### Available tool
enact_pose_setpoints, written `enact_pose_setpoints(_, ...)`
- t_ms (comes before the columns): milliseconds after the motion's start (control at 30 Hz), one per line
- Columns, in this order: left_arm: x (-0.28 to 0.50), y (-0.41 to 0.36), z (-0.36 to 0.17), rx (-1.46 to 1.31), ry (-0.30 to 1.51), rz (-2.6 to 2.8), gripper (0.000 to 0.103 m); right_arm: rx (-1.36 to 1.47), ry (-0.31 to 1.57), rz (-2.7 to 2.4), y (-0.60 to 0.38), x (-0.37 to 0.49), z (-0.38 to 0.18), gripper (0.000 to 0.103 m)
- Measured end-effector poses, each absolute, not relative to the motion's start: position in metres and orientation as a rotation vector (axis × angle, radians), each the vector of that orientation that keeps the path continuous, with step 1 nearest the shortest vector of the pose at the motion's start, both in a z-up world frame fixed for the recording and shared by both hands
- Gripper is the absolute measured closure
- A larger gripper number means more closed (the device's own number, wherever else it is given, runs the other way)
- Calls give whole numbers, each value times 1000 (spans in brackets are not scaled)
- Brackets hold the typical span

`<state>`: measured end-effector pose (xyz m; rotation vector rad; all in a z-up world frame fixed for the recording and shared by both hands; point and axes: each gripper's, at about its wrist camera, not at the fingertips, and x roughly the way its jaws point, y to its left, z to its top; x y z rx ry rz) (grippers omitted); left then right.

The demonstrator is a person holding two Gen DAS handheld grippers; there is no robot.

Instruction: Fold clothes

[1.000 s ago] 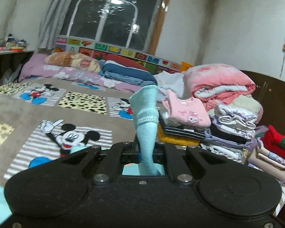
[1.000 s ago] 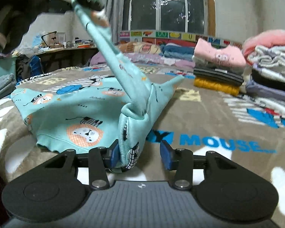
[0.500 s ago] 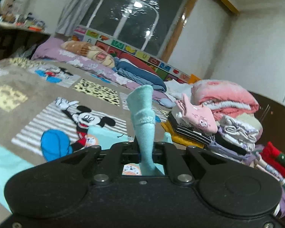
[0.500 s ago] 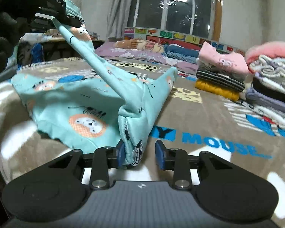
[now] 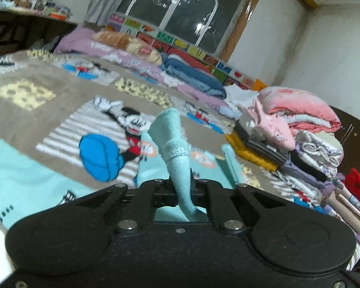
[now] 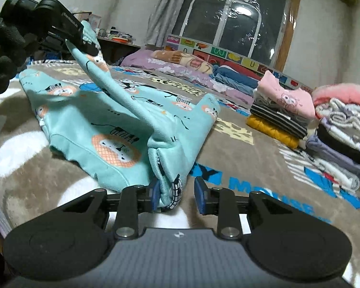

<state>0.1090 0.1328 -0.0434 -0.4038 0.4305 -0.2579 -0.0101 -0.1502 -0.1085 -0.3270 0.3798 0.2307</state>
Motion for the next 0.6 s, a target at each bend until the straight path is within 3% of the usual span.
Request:
enact_pose_setpoints(300, 112, 140, -56, -384, 467, -227, 101, -374, 384, 270, -148, -21, -99, 70)
enact_pose_setpoints(433, 113, 141, -53, -392, 445, -243, 101, -395, 306, 311, -141, -30, -93, 53)
enact_pose_setpoints(600, 120, 139, -52, -399, 425, -258, 101, -402, 230, 347, -135, -25, -92, 46)
